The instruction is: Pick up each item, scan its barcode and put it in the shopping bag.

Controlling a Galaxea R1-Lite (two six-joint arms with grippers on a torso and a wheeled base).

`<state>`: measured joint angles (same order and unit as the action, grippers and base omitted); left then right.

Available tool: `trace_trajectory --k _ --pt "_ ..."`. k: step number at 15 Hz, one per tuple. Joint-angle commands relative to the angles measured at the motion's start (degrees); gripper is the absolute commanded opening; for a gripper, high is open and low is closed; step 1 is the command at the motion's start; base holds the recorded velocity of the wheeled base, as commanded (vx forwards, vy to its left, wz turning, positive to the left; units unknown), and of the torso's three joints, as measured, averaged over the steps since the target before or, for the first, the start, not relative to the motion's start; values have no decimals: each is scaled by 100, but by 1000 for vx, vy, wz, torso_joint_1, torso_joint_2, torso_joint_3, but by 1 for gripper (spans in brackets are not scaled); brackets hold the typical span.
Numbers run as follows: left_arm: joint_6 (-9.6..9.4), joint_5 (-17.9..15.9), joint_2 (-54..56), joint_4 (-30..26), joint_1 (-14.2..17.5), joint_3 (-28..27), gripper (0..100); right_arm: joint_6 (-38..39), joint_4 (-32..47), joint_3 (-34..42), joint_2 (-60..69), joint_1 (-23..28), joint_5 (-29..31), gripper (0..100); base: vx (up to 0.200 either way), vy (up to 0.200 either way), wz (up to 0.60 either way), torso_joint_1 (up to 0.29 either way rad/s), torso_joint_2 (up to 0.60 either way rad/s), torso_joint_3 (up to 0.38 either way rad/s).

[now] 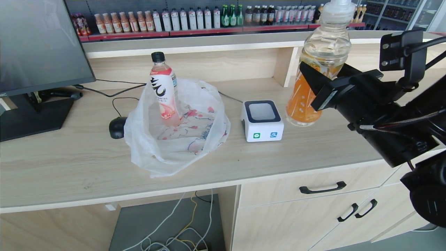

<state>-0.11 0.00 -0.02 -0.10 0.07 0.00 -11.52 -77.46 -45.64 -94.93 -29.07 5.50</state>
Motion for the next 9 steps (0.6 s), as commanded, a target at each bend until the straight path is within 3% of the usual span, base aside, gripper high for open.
trace_trajectory --k 1,9 --pt "-7 0 2 1 1 0 100 1 -32 -33 -78 69 4 0 0 200 0 2 7 2" --pt "2 0 2 1 1 0 100 45 -59 -112 -87 139 4 0 0 200 0 2 -1 2"
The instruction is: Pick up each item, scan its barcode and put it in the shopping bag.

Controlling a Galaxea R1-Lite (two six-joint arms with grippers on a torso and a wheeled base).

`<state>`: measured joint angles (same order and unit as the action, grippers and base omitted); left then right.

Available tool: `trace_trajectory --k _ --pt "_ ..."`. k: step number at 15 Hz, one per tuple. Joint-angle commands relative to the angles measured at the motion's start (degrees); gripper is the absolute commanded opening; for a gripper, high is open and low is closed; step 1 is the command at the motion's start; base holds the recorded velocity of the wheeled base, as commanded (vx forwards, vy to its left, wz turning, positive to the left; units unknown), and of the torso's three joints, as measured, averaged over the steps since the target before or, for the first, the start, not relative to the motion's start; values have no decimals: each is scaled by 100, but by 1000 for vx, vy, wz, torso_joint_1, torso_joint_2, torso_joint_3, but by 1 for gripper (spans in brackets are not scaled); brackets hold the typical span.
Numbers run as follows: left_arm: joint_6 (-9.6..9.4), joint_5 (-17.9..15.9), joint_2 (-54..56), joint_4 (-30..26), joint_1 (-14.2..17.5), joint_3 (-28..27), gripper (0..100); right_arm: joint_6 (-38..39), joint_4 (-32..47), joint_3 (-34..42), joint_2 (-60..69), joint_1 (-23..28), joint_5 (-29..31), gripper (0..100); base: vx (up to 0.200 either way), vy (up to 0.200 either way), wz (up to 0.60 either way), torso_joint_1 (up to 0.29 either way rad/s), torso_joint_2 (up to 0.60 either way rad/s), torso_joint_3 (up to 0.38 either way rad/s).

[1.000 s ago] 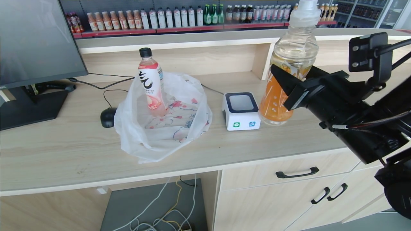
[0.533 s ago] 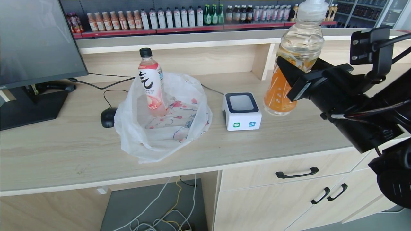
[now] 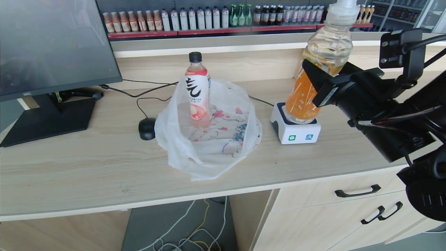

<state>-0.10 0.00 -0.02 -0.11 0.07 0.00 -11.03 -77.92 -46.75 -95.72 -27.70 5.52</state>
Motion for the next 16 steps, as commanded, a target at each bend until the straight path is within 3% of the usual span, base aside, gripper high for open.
trace_trajectory --k 1,3,11,16 --pt "1 0 2 2 1 0 100 -4 -30 8 1 1 1 0 0 200 0 7 -2 2" --pt "-8 0 2 2 1 0 100 -4 -48 34 10 1 1 0 0 200 0 -2 5 5" --pt "-17 0 2 2 -7 0 100 -4 5 -36 -184 -219 -16 0 0 0 0 0 0 0" --pt "-17 0 2 2 1 0 100 5 770 -844 -465 -254 -16 0 0 0 0 0 0 0"
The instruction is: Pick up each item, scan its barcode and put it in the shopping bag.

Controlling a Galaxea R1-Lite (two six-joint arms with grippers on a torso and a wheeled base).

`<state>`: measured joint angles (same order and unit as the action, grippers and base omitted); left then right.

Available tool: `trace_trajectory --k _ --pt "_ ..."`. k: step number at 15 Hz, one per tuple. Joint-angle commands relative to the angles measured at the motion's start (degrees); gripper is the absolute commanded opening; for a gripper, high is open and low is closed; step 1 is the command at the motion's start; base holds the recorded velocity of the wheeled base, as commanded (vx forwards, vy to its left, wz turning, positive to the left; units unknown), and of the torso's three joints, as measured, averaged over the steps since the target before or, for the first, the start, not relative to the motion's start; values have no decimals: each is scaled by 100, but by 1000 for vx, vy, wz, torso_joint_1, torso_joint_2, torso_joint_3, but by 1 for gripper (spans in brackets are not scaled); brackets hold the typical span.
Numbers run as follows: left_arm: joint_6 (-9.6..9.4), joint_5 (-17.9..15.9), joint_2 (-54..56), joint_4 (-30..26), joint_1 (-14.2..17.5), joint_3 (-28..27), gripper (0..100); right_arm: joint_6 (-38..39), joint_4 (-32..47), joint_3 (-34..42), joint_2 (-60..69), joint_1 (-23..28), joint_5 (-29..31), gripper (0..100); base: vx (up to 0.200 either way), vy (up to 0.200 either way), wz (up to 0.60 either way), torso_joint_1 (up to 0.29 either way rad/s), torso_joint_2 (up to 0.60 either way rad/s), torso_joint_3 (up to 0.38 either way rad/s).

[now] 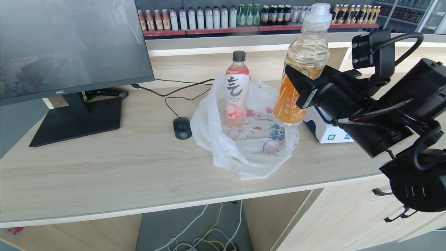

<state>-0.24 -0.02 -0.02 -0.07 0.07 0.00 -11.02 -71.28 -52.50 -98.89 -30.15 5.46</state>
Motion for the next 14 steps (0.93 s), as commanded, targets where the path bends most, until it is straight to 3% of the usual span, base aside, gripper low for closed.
trace_trajectory --k 1,8,14 --pt "-2 2 2 -1 1 0 100 3 281 -471 -245 0 -10 0 0 0 0 0 0 0" --pt "-2 2 2 -1 -7 0 100 3 527 -1429 -1176 18 -10 0 0 0 0 0 0 0" --pt "-2 2 2 7 1 0 100 -5 527 -1781 -1581 299 -1 0 0 0 0 0 0 0"
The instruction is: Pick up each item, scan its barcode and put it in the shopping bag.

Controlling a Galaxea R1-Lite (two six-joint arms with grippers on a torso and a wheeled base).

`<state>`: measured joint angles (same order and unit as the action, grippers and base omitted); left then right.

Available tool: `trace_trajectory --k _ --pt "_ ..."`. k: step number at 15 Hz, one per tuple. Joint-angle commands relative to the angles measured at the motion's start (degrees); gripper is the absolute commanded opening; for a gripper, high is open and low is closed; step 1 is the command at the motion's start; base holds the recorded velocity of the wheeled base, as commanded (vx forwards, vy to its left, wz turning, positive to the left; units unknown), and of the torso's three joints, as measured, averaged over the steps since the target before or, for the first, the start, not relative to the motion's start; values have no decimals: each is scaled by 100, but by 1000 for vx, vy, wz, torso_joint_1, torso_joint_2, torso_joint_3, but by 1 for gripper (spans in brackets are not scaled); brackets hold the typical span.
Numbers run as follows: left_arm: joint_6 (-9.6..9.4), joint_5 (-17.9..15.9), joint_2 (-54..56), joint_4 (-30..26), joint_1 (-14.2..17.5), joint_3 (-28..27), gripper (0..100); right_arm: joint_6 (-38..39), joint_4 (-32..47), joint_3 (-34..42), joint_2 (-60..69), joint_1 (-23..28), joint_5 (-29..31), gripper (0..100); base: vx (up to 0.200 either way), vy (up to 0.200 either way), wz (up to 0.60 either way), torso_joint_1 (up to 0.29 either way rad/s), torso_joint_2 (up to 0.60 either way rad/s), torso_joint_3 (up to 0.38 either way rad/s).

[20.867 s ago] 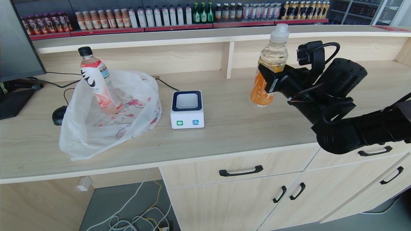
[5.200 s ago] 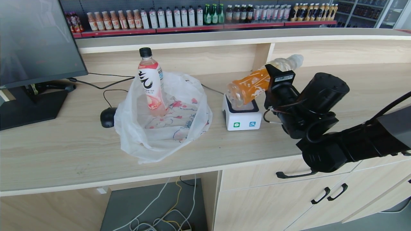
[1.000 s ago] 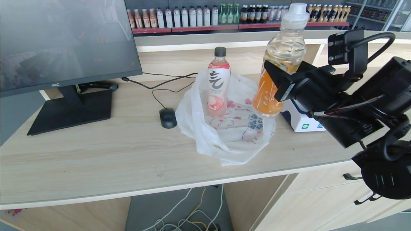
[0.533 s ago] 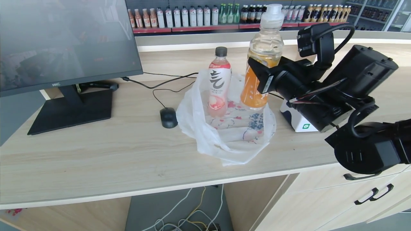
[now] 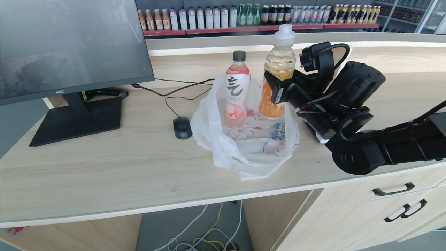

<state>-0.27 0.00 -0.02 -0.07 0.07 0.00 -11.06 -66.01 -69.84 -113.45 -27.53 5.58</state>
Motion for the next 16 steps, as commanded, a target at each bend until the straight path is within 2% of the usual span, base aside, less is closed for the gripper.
trace_trajectory --k 1,16 --pt "0 0 2 -1 1 0 100 -2 -8 -47 -134 37 -13 0 0 0 0 56 2 2" --pt "0 0 2 7 -7 0 100 7 -70 23 -398 46 -31 0 0 0 0 0 0 0"
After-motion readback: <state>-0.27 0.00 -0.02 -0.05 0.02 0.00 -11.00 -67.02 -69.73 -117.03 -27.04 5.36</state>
